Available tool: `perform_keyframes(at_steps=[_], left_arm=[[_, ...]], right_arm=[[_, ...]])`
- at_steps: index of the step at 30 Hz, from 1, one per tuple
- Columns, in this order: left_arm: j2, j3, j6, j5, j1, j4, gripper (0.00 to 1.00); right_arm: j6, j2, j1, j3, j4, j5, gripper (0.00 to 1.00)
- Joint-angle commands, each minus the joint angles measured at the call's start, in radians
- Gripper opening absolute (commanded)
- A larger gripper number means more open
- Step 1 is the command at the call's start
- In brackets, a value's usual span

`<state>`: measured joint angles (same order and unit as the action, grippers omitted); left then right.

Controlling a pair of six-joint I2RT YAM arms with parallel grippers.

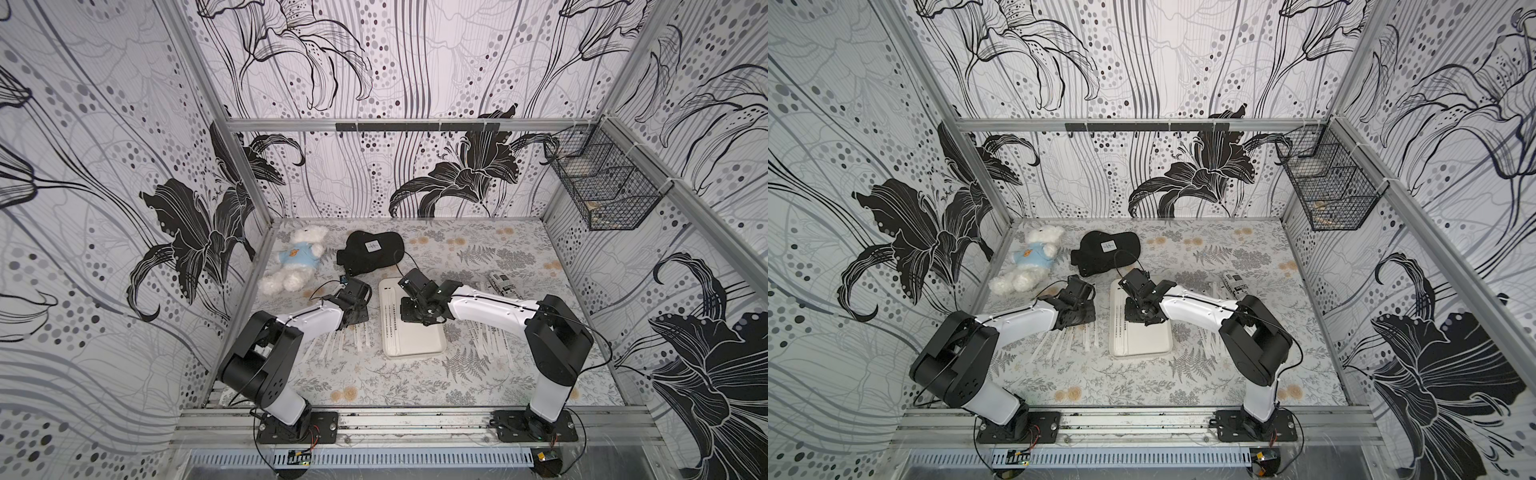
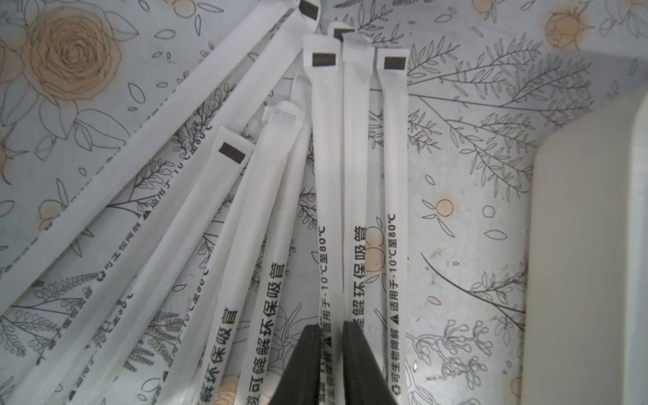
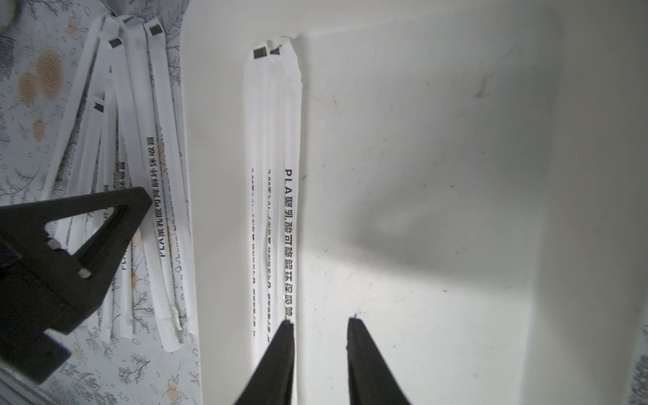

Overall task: Put the straws into the storage box
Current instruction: Pick up the straw from the center of the board, then place the straw in the storage box.

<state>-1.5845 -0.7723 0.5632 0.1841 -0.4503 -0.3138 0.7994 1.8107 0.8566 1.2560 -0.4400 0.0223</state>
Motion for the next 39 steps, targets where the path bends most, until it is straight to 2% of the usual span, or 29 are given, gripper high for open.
perform_keyframes(at_steps=[1,8,16,20,23,28,30,34,39], left_arm=[[0.006,0.014,-0.002,0.011,-0.002,0.012,0.12],[0.077,0.016,-0.011,0.021,-0.004,-0.034,0.01],[0.176,-0.018,-0.022,0.050,-0.006,-0.117,0.00],[0.224,-0.102,-0.007,0.097,-0.054,-0.203,0.00],[0.233,-0.188,0.050,0.126,-0.142,-0.244,0.00],[0.104,-0.328,0.176,0.114,-0.352,-0.183,0.00],[0.033,-0.340,0.200,0.102,-0.396,-0.127,0.00],[-0.094,-0.356,0.216,0.097,-0.431,-0.081,0.00],[-0.161,-0.328,0.191,0.129,-0.433,-0.054,0.00]], right_arm=[[-0.011,-0.020,-0.006,-0.006,-0.012,0.001,0.30],[-0.027,-0.013,-0.006,0.017,-0.026,0.001,0.30],[-0.029,-0.020,-0.016,0.022,-0.025,-0.005,0.30],[-0.026,-0.048,-0.031,0.017,-0.026,-0.007,0.30],[-0.025,-0.079,-0.057,0.006,-0.027,-0.002,0.30],[-0.014,-0.168,-0.121,-0.045,-0.001,0.005,0.29],[-0.014,-0.199,-0.143,-0.069,0.000,0.024,0.28],[-0.015,-0.240,-0.180,-0.110,-0.006,0.024,0.28],[-0.015,-0.261,-0.180,-0.144,-0.007,0.044,0.28]])
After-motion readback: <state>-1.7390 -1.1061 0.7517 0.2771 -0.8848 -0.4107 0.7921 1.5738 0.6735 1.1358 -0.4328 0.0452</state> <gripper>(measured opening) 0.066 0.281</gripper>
